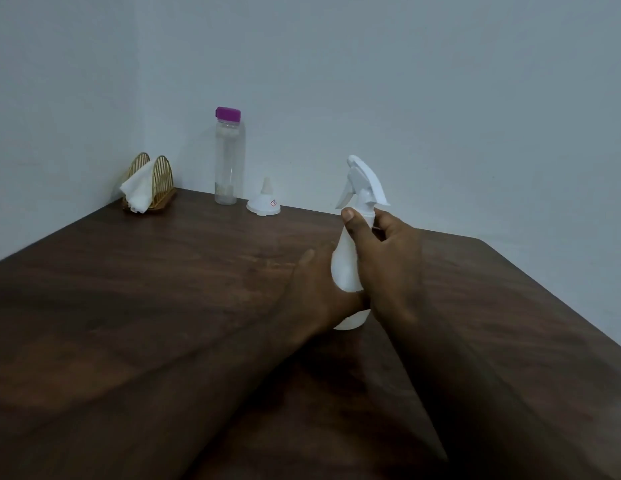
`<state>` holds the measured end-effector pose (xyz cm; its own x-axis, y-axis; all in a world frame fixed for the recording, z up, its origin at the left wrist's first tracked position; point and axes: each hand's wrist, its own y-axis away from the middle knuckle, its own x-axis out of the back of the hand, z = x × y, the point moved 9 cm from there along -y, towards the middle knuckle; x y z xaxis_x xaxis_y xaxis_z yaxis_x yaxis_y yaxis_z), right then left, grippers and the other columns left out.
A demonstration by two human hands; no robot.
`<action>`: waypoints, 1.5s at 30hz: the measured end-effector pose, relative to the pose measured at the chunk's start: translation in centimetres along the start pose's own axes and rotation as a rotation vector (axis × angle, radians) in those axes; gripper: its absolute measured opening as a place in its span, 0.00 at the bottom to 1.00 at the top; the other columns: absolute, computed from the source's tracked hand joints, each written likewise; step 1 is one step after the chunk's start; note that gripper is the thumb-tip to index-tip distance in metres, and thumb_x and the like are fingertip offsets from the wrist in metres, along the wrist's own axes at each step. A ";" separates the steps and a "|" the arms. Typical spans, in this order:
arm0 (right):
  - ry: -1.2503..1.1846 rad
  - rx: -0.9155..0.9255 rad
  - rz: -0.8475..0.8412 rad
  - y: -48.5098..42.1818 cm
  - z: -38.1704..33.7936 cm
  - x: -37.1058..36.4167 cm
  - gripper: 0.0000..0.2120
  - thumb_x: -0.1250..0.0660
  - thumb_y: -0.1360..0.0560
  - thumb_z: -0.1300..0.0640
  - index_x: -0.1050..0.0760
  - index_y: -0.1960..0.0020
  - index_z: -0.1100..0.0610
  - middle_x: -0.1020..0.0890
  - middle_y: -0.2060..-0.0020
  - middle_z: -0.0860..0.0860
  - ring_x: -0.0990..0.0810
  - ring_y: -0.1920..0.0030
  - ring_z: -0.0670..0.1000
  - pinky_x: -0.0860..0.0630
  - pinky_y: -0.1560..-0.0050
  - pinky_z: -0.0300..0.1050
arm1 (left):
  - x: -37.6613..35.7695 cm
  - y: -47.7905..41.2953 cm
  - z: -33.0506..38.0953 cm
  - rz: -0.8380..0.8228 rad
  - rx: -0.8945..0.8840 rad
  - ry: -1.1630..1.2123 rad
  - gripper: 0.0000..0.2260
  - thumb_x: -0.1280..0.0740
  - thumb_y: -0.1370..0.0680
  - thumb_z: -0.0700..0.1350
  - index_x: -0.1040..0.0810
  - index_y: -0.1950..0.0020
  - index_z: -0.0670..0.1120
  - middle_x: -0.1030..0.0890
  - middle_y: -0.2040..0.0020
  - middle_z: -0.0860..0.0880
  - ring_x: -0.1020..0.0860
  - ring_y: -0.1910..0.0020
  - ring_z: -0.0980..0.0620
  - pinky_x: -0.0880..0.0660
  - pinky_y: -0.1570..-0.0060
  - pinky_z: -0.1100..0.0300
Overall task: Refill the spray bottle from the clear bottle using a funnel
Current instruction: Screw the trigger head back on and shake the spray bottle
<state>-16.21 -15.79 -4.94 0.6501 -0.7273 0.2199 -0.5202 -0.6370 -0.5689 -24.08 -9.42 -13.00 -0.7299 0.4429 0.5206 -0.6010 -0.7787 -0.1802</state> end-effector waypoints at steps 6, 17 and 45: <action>-0.395 -0.233 -0.590 -1.5 2.1 -1.5 0.17 0.32 0.27 0.48 0.20 0.43 0.57 0.16 0.48 0.52 0.18 0.48 0.52 0.22 0.41 0.53 | 1.0 0.1 -1.1 -0.150 -0.028 -0.028 0.35 0.21 0.40 0.63 0.30 0.36 0.60 0.21 0.43 0.58 0.23 0.43 0.56 0.25 0.40 0.51; 0.084 0.046 -0.033 -1.3 0.2 0.2 0.14 0.30 0.25 0.49 0.21 0.60 0.60 0.18 0.67 0.51 0.19 0.64 0.48 0.24 0.61 0.43 | 0.9 0.7 -0.1 0.160 -0.064 -0.101 0.38 0.22 0.35 0.56 0.35 0.30 0.49 0.26 0.38 0.52 0.27 0.41 0.56 0.35 0.47 0.65; -0.561 -0.193 -0.089 0.4 2.0 0.5 0.10 0.40 0.19 0.55 0.22 0.51 0.58 0.16 0.62 0.54 0.16 0.63 0.49 0.21 0.62 0.43 | 5.4 1.5 2.3 0.424 -0.245 0.140 0.45 0.24 0.31 0.51 0.49 0.23 0.54 0.22 0.55 0.60 0.20 0.52 0.61 0.21 0.48 0.57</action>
<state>-14.94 -15.87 -6.64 0.8619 -0.4561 -0.2218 -0.5069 -0.7626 -0.4018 -28.13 -9.18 -8.59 -0.9526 0.1789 0.2460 -0.2892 -0.7832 -0.5504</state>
